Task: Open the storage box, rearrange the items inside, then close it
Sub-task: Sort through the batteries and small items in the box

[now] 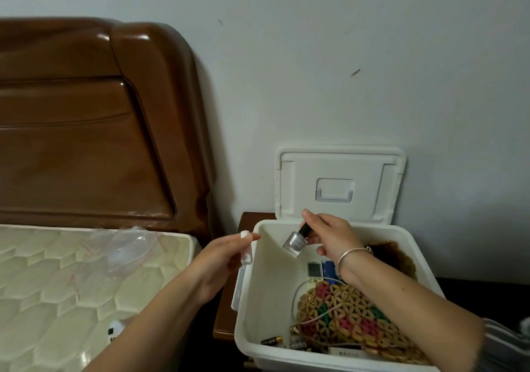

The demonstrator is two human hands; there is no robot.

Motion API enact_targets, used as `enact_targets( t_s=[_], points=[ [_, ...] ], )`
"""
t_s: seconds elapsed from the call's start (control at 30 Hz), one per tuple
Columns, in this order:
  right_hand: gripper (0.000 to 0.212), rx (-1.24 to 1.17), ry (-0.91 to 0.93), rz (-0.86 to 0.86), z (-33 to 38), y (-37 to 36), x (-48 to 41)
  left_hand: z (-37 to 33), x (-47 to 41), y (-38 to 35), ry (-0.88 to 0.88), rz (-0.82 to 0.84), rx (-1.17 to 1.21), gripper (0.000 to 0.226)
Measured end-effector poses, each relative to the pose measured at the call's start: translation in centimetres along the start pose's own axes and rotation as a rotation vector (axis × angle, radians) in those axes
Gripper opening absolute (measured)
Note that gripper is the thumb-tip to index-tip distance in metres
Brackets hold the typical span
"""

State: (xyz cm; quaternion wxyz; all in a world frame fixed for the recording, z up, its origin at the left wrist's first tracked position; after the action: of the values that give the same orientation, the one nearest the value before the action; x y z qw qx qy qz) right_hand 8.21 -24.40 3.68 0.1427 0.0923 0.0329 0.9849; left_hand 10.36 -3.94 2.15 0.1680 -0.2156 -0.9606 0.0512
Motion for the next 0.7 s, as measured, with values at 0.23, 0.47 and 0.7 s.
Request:
enact_targets(
  t_s=[0.23, 0.47, 0.7],
  points=[
    [0.027, 0.117, 0.075, -0.075, -2.3, 1.5, -0.3, 1.6, -1.0, 0.7, -0.082, -0.237, -0.453, 0.009],
    [0.02, 0.206, 0.125, -0.153, -5.5, 4.1, -2.3, 3.4, -6.2, -2.1, -0.175, -0.275, -0.985, 0.014],
    [0.015, 0.236, 0.154, -0.16, -8.9, 6.7, -3.0, 8.9, -13.9, -3.7, 0.013, -0.241, -1.239, 0.019]
  ],
)
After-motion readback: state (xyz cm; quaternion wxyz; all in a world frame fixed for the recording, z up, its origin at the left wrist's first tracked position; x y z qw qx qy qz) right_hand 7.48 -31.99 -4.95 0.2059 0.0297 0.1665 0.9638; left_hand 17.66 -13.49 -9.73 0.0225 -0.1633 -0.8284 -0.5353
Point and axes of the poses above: each hand's wrist, its own x-axis away from the middle knuckle, its own y-axis out of the back of the hand, z = x × y, the point moved 9 cm from there along -x, towards the middle knuckle, and after that the axes turned 2 degrees about x, right-handed, at the moved point
